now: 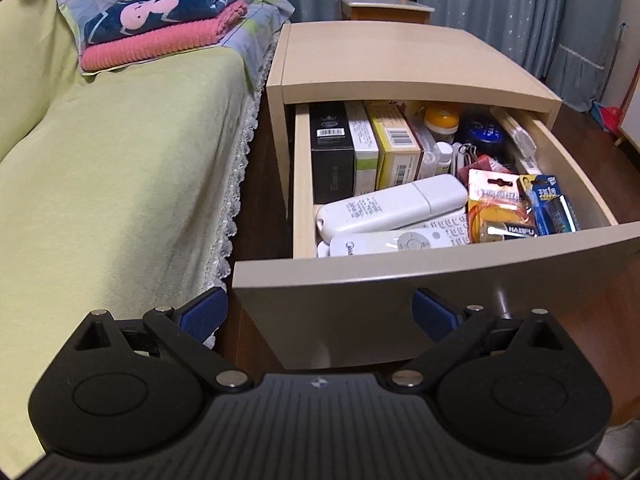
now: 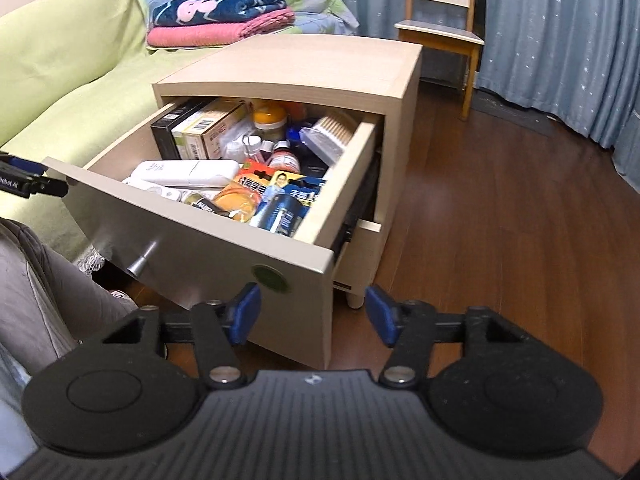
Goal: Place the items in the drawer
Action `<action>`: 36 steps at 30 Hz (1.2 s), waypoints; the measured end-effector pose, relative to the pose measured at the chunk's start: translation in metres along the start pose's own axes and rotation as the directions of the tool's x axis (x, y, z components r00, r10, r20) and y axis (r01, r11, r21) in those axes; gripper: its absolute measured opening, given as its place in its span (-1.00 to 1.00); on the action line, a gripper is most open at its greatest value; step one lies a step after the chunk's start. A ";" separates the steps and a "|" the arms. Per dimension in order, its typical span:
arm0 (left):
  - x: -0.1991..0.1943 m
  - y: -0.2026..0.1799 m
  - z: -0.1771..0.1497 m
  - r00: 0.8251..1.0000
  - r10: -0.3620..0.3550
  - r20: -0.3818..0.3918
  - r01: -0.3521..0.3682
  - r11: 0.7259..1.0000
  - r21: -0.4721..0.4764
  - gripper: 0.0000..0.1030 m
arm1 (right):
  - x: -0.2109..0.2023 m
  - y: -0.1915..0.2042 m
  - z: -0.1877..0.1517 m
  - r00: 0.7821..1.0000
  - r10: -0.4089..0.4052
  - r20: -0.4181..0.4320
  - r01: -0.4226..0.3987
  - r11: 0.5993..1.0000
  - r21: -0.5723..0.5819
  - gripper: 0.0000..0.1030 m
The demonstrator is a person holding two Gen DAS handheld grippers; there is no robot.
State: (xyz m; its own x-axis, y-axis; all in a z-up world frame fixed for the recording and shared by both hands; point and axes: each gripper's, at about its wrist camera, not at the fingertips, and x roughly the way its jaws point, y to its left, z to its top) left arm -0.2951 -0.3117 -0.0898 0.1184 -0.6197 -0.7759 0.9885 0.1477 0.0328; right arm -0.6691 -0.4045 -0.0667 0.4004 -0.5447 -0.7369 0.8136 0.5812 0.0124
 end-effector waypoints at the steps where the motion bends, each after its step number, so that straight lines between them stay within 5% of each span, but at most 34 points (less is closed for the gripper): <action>1: 0.001 0.001 0.000 1.000 -0.009 0.002 0.009 1.000 0.002 0.91 | 0.002 0.002 0.000 1.000 0.001 -0.001 -0.001 1.000 -0.007 -0.14; 5: 0.002 0.002 -0.001 0.999 -0.031 0.009 0.031 0.999 0.015 0.87 | 0.007 0.008 0.005 1.000 0.002 -0.009 -0.002 1.000 -0.010 -0.34; 36: 0.003 0.000 -0.004 0.999 -0.008 0.037 0.007 1.000 0.010 0.80 | 0.021 0.019 0.021 0.996 -0.076 -0.046 0.077 0.997 0.025 -0.34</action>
State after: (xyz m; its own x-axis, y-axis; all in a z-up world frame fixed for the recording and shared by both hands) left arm -0.2954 -0.3102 -0.0946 0.1140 -0.6485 -0.7526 0.9903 0.1352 0.0335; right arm -0.6363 -0.4172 -0.0679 0.3175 -0.5594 -0.7657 0.8526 0.5219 -0.0277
